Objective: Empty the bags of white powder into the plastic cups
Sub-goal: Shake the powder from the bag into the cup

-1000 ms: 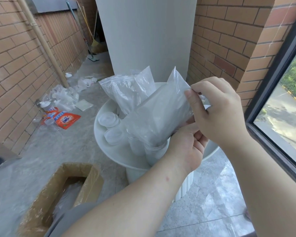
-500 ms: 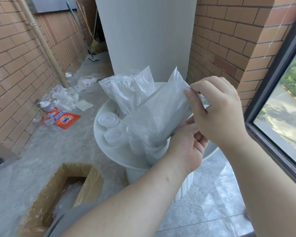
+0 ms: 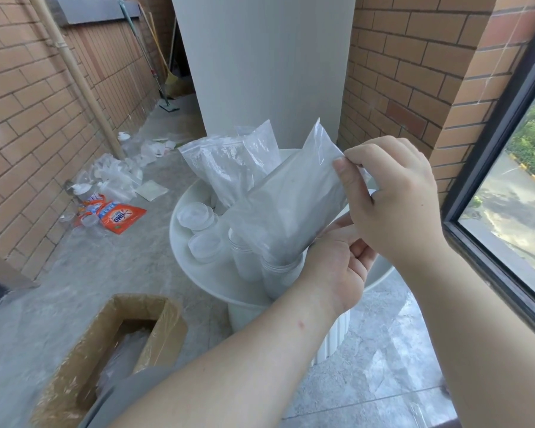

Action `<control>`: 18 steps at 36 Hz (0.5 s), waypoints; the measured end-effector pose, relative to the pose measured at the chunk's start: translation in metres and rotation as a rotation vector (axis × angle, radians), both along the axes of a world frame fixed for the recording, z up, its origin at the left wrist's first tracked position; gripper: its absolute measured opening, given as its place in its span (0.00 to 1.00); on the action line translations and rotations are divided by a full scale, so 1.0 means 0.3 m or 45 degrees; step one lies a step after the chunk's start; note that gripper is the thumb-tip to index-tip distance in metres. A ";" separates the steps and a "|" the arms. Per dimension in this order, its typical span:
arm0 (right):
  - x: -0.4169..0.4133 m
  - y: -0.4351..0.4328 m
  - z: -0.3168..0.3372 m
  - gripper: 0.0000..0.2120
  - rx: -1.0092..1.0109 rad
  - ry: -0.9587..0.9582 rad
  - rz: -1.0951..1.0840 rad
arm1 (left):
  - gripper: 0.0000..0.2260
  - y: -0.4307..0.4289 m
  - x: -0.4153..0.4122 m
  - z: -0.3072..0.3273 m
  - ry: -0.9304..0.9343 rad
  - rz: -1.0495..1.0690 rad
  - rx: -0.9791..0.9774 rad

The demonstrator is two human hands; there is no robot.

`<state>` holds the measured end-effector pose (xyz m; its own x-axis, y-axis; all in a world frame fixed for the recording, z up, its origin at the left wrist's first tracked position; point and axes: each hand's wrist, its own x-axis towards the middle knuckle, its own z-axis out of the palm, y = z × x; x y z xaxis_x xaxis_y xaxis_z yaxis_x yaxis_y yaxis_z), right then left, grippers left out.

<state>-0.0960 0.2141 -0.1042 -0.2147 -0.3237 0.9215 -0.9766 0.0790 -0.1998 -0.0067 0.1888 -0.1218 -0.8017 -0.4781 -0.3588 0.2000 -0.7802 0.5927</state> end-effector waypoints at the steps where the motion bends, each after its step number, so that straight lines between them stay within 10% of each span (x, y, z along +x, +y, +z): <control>1: -0.001 0.000 0.001 0.16 -0.003 -0.001 -0.002 | 0.19 -0.002 0.001 -0.003 0.006 -0.001 -0.001; 18: 0.004 0.000 0.000 0.15 -0.013 0.008 -0.041 | 0.18 0.000 -0.006 0.001 0.005 0.002 0.055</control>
<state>-0.0948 0.2140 -0.1042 -0.2190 -0.3071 0.9261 -0.9749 0.1081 -0.1947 -0.0086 0.1889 -0.1217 -0.8022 -0.4637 -0.3762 0.2035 -0.8046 0.5578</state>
